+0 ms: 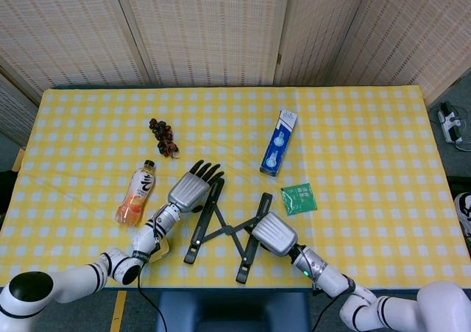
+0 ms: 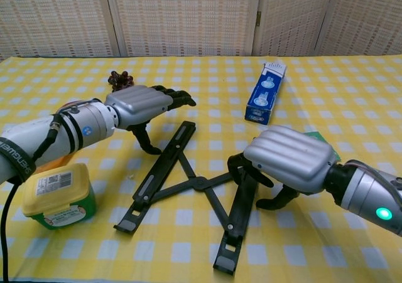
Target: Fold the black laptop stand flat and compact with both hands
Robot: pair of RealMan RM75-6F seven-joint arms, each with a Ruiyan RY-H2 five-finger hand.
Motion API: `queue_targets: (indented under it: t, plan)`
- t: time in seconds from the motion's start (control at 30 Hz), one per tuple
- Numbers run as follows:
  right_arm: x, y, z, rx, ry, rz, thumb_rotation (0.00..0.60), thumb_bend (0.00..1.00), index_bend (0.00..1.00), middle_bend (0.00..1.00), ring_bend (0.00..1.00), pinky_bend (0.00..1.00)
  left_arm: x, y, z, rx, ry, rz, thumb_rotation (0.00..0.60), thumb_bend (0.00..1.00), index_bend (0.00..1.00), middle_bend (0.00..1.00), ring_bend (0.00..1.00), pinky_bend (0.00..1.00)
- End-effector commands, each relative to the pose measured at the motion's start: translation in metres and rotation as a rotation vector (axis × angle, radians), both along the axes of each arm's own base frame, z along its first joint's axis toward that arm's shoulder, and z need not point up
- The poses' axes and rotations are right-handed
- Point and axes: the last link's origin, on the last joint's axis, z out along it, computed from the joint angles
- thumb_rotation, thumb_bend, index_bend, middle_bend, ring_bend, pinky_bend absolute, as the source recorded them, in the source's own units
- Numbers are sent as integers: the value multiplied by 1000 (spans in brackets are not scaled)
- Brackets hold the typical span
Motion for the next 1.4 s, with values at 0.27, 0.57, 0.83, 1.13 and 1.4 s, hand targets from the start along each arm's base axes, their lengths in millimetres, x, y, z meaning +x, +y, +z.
queue_targets:
  t: [0.27,0.57,0.83,1.13,1.4]
  plan:
    - [3,-1,-6,-16,0,31,600,236,498,771,824,804,1,-2,-2,-25,-27,28,600,223,27,22,0,0]
    - [7,-4,-10,-42,-7,58,600,235,498,772,829,804,2,-6,-4,-71,-70,75,600,223,21,22,0,0]
    - [14,-6,-15,-62,-20,82,600,235,498,773,830,804,7,-10,-4,-105,-96,91,600,223,13,20,0,0]
    - [22,-10,-20,-76,-32,100,600,236,498,773,828,804,16,-17,-7,-137,-115,96,600,223,6,15,0,0]
    - [28,-12,-25,-79,-35,112,600,235,498,772,829,804,23,-20,-10,-159,-133,105,600,223,3,15,0,0]
